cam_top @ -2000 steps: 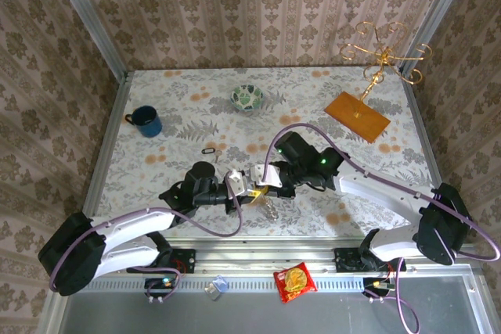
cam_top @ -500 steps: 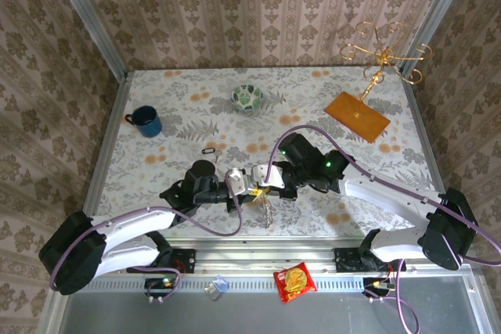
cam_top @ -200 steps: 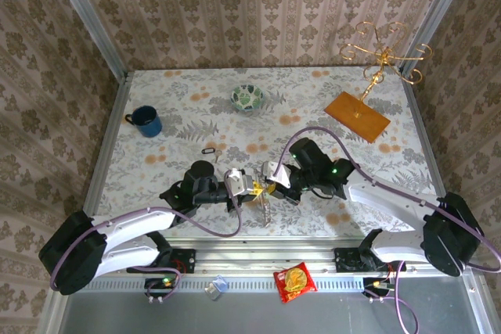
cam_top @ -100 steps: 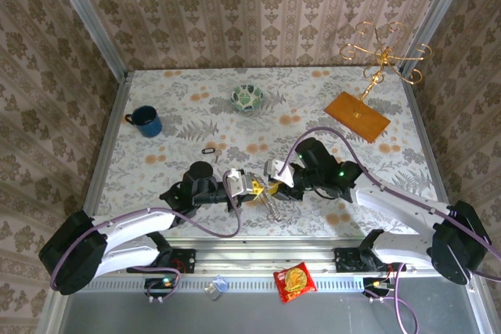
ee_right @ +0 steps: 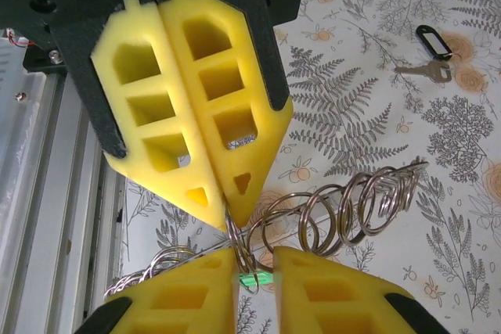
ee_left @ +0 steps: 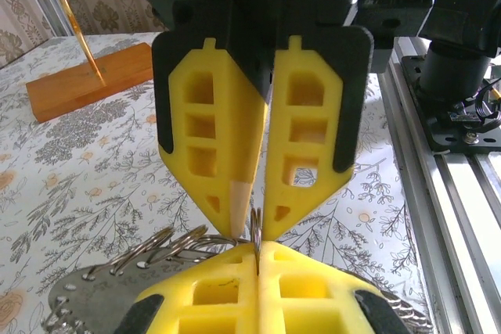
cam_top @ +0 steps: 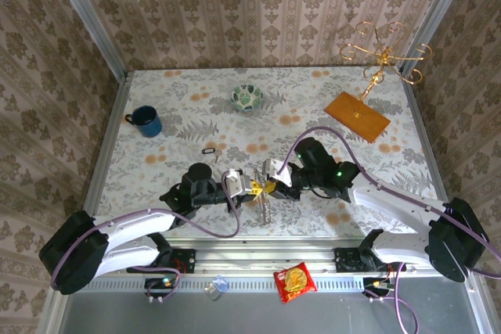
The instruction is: Put the keys on the keyring
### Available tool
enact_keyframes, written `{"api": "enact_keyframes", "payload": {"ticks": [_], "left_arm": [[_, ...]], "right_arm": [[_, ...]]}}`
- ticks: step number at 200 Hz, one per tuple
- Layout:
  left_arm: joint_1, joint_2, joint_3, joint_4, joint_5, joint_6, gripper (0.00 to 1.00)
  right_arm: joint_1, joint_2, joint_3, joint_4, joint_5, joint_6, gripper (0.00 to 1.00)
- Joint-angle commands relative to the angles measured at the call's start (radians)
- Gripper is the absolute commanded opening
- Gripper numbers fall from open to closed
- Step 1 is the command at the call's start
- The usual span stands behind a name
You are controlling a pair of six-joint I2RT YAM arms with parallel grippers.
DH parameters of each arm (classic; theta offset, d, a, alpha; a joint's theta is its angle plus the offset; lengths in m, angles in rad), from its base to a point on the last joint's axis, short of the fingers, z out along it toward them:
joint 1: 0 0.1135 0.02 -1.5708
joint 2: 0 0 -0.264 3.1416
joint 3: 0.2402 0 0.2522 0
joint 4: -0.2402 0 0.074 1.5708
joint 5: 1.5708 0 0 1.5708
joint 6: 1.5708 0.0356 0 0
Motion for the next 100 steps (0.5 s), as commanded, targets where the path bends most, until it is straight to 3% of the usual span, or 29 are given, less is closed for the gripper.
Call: {"api": "enact_keyframes", "payload": {"ticks": [1, 35, 45, 54, 100], "left_arm": [[-0.002, 0.001, -0.009, 0.064, 0.021, -0.025, 0.00], [-0.002, -0.003, -0.007, 0.052, -0.004, -0.030, 0.01], [-0.001, -0.010, -0.005, 0.035, -0.019, -0.027, 0.14], [-0.002, -0.019, 0.001, 0.006, -0.025, -0.016, 0.18], [-0.004, -0.029, 0.083, -0.183, -0.009, 0.044, 0.20]], "right_arm": [[-0.001, 0.011, 0.011, 0.025, -0.032, 0.005, 0.15], [-0.001, 0.002, 0.025, 0.010, -0.033, -0.003, 0.00], [-0.002, 0.000, 0.040, -0.024, -0.028, -0.020, 0.00], [-0.002, 0.002, 0.060, -0.063, -0.013, -0.040, 0.00], [0.028, 0.039, 0.161, -0.280, 0.105, -0.164, 0.00]]}}
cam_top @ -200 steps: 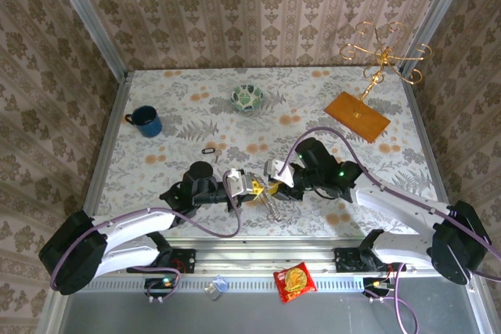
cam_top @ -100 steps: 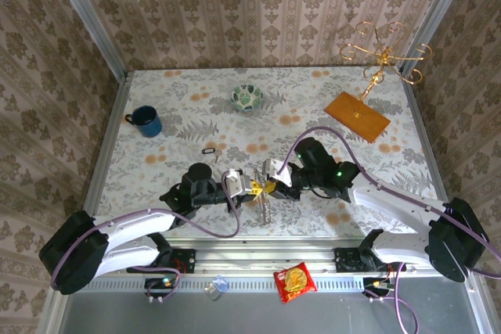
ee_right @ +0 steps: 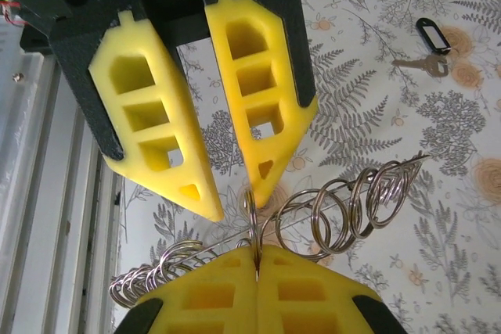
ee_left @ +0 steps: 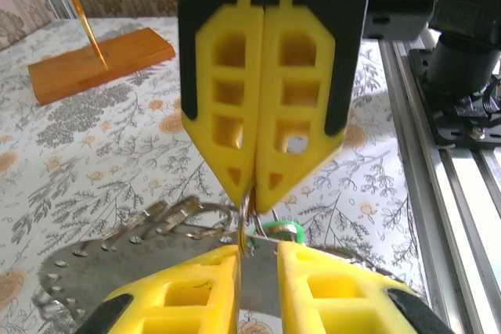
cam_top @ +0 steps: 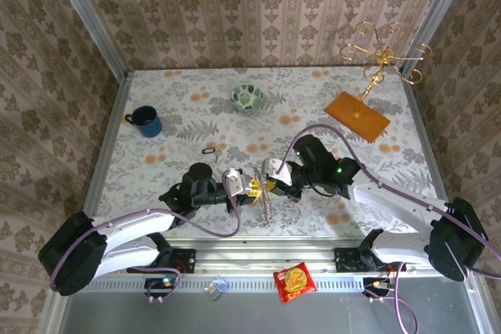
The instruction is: Put the keys on the keyring
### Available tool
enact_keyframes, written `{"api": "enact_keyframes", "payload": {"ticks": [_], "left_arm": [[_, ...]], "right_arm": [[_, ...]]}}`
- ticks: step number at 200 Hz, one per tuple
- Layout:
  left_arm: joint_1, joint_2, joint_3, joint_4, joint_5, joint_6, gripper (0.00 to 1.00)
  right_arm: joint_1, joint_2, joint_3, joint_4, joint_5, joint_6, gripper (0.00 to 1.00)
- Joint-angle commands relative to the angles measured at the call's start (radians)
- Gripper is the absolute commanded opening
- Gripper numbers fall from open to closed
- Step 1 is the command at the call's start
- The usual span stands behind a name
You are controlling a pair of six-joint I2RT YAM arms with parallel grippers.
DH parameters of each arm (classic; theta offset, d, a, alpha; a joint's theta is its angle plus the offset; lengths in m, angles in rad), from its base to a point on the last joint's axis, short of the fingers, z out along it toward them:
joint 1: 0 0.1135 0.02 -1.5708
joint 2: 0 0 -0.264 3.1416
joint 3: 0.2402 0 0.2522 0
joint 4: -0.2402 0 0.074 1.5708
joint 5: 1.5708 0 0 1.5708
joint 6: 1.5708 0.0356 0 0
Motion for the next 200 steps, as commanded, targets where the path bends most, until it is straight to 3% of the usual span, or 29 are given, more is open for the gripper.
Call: {"api": "enact_keyframes", "payload": {"ticks": [1, 77, 159, 200], "left_arm": [[-0.004, -0.019, 0.052, -0.088, 0.013, 0.041, 0.20], [-0.004, 0.018, 0.092, -0.109, 0.039, 0.059, 0.19], [-0.004, 0.038, 0.089, -0.103, 0.055, 0.069, 0.00], [-0.003, 0.038, 0.041, 0.005, 0.053, 0.035, 0.00]], "right_arm": [[0.019, 0.026, 0.070, -0.135, 0.066, -0.086, 0.00], [0.094, 0.086, 0.176, -0.223, 0.133, -0.142, 0.00], [0.069, 0.015, 0.106, -0.115, 0.073, -0.053, 0.00], [-0.010, -0.049, -0.021, 0.056, -0.023, 0.063, 0.20]]}}
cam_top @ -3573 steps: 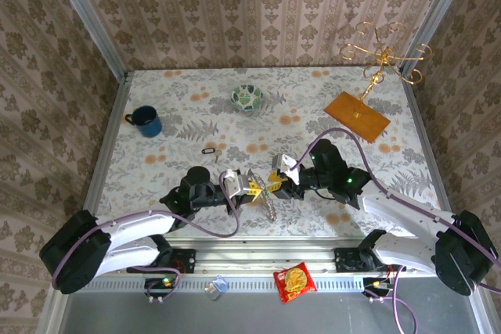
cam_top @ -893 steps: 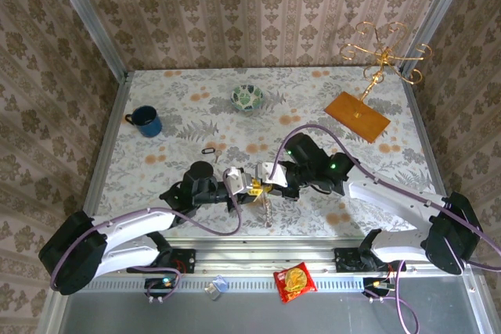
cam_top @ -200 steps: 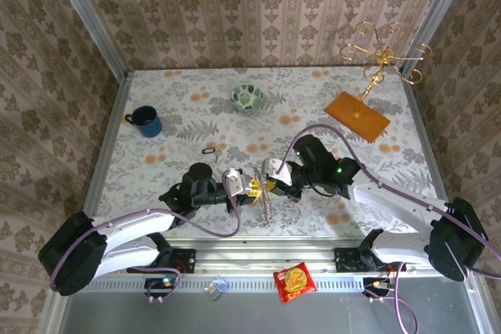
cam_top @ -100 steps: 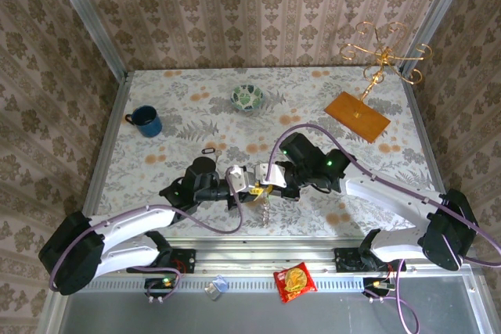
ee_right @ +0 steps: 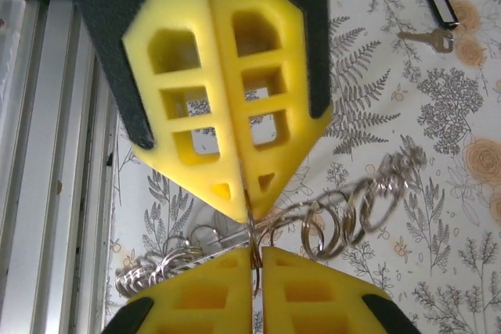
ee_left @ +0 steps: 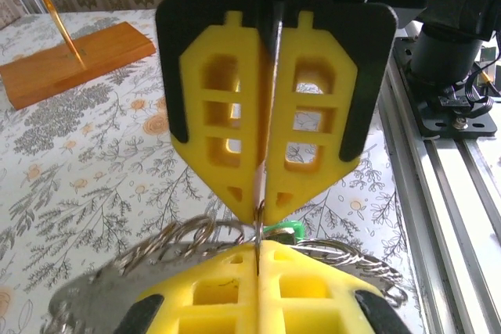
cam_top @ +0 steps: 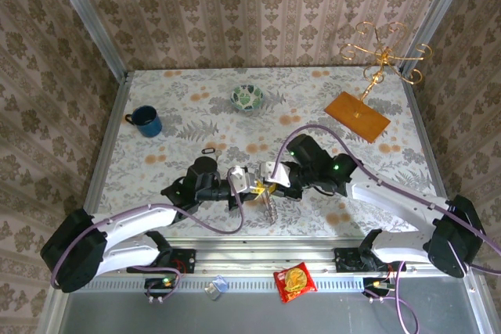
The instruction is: Put the keys on the keyring
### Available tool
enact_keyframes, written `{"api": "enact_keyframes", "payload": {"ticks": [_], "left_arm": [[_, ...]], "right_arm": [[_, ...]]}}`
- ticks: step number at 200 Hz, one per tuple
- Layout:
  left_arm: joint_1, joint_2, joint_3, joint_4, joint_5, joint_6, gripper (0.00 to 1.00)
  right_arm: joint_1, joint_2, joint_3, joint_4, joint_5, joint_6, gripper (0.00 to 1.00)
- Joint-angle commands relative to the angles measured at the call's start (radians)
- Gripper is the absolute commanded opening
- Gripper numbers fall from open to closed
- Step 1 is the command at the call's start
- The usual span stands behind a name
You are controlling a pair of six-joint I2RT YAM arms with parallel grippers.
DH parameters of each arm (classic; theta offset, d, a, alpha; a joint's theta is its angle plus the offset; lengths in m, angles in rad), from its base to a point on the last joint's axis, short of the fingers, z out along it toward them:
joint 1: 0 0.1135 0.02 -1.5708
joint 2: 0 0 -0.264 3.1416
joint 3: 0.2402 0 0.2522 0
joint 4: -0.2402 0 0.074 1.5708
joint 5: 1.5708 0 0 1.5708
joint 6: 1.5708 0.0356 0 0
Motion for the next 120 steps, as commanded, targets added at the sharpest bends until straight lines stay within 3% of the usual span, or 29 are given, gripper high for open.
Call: {"api": "enact_keyframes", "payload": {"ticks": [1, 78, 120], "left_arm": [[-0.003, 0.008, -0.023, 0.080, 0.011, -0.012, 0.00], [-0.004, 0.002, -0.058, 0.158, 0.011, -0.046, 0.00], [-0.004, -0.001, -0.059, 0.154, -0.002, -0.051, 0.00]], "right_arm": [[-0.037, -0.050, -0.065, 0.154, -0.103, 0.093, 0.20], [-0.046, -0.047, -0.134, 0.243, -0.129, 0.116, 0.24], [-0.046, -0.043, -0.114, 0.219, -0.146, 0.104, 0.03]]}}
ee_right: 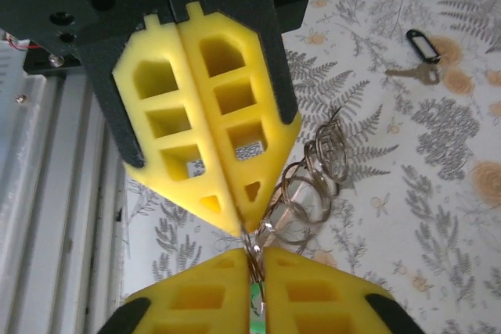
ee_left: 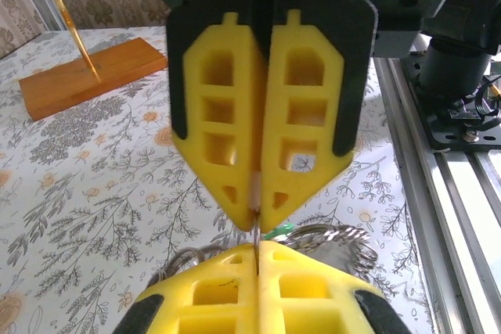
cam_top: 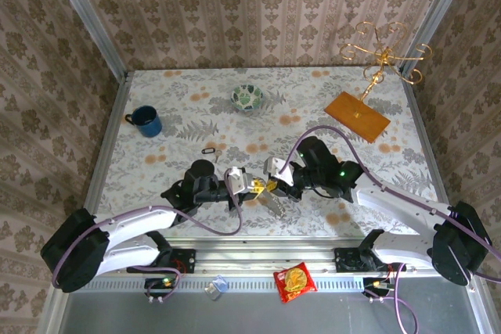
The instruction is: Put the keys on the keyring
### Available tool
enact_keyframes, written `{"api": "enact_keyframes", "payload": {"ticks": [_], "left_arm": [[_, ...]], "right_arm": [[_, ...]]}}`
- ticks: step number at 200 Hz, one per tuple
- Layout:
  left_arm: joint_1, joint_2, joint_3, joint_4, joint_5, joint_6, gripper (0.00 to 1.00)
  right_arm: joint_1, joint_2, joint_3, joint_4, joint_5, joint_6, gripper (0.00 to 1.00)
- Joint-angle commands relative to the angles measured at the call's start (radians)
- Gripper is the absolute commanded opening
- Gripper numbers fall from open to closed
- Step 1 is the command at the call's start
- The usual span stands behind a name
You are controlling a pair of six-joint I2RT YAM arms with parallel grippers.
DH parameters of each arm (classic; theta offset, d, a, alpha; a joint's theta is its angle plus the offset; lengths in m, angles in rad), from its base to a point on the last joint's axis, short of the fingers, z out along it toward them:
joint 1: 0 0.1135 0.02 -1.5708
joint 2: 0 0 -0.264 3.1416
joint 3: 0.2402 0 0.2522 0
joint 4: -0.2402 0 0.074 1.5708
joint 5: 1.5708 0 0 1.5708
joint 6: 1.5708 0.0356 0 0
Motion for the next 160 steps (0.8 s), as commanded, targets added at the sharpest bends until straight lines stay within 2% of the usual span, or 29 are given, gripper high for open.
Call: {"api": "enact_keyframes", "payload": {"ticks": [1, 9, 17, 33, 111, 138, 155, 160], "left_arm": [[-0.004, -0.002, -0.010, 0.042, 0.012, -0.018, 0.00], [-0.003, -0.002, -0.008, 0.039, 0.006, -0.018, 0.00], [-0.003, -0.002, -0.006, 0.037, -0.002, -0.019, 0.06], [-0.004, -0.002, -0.003, 0.024, -0.002, -0.013, 0.08], [-0.004, 0.009, 0.036, -0.049, 0.015, 0.019, 0.13], [-0.004, 0.011, 0.041, -0.056, 0.022, 0.025, 0.12], [-0.004, 0.010, 0.043, -0.056, 0.030, 0.028, 0.06], [-0.004, 0.009, 0.043, -0.055, 0.030, 0.028, 0.04]], "right_arm": [[-0.003, 0.004, 0.007, 0.011, -0.031, -0.004, 0.03], [-0.003, 0.006, 0.017, -0.006, -0.034, -0.014, 0.00], [-0.003, 0.009, 0.028, -0.024, -0.035, -0.022, 0.00], [0.001, 0.016, 0.053, -0.062, -0.033, -0.046, 0.00], [0.051, 0.061, 0.143, -0.155, 0.017, -0.137, 0.00], [0.061, 0.069, 0.152, -0.151, 0.014, -0.140, 0.00], [0.064, 0.070, 0.150, -0.148, 0.019, -0.135, 0.00], [0.063, 0.067, 0.144, -0.143, 0.023, -0.128, 0.03]]}}
